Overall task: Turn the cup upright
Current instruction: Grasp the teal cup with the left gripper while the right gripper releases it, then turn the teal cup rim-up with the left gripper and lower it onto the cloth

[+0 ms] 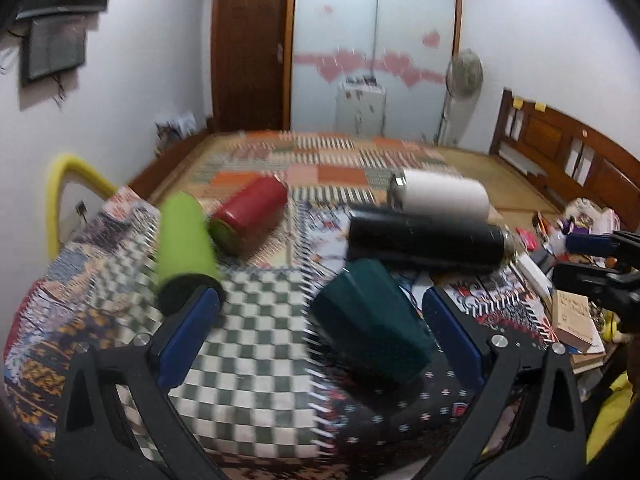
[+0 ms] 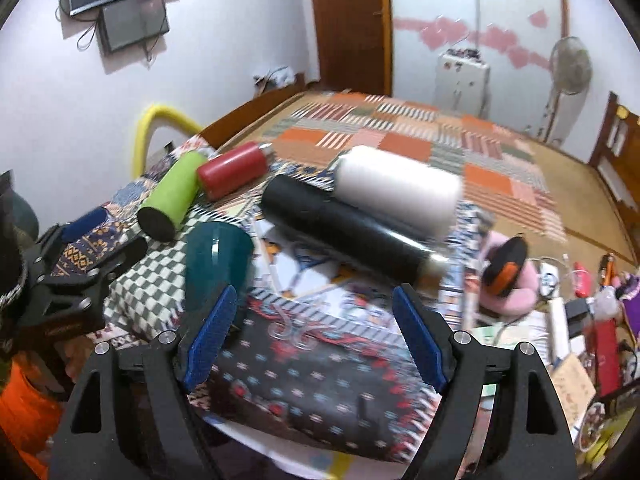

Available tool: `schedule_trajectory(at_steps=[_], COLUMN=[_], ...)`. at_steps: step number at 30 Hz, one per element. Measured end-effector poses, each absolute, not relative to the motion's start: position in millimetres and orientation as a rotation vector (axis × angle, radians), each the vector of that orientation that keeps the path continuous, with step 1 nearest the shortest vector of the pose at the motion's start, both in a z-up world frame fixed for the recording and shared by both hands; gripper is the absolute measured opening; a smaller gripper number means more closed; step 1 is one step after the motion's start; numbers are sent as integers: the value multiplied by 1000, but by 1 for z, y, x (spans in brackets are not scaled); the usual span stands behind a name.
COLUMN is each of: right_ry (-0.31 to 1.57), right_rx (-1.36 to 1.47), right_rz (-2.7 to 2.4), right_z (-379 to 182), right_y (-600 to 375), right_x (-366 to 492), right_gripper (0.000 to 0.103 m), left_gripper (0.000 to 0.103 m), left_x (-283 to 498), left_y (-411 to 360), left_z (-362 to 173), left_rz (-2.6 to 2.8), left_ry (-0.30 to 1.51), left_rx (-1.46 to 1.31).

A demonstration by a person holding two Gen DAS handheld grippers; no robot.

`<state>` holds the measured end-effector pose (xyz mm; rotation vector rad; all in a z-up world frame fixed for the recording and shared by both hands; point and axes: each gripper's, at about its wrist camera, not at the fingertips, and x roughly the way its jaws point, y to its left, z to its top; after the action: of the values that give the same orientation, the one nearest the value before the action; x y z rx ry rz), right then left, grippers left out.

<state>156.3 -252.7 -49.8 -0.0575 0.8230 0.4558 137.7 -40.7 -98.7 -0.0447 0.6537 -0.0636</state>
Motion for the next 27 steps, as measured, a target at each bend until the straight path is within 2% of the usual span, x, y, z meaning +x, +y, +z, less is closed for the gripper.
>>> schedule_trajectory(at_steps=[5,12,18,21,27], right_ry=[797,759,759,758,763], right_rx=[-26,-8,-13,-19,-28], right_rz=[448,463,488,492,494], right_z=[-54,-64,-74,-78,-85], right_y=[-274,-290,-290,-290,-289], right_x=[150,144,146,146,147], right_gripper=[78,78,78,78,78], left_gripper=[103,103,103,90,83], left_x=[169,192,210,217,226], left_y=[-60,-73,-69,-68,-68], left_z=[-113,-136,-150,-155,-154], left_rz=[-64,-52,-62,-55,-53], left_ry=[812,945,1038,1063,1059], left_rx=[-48,-11,-104,-133,-127])
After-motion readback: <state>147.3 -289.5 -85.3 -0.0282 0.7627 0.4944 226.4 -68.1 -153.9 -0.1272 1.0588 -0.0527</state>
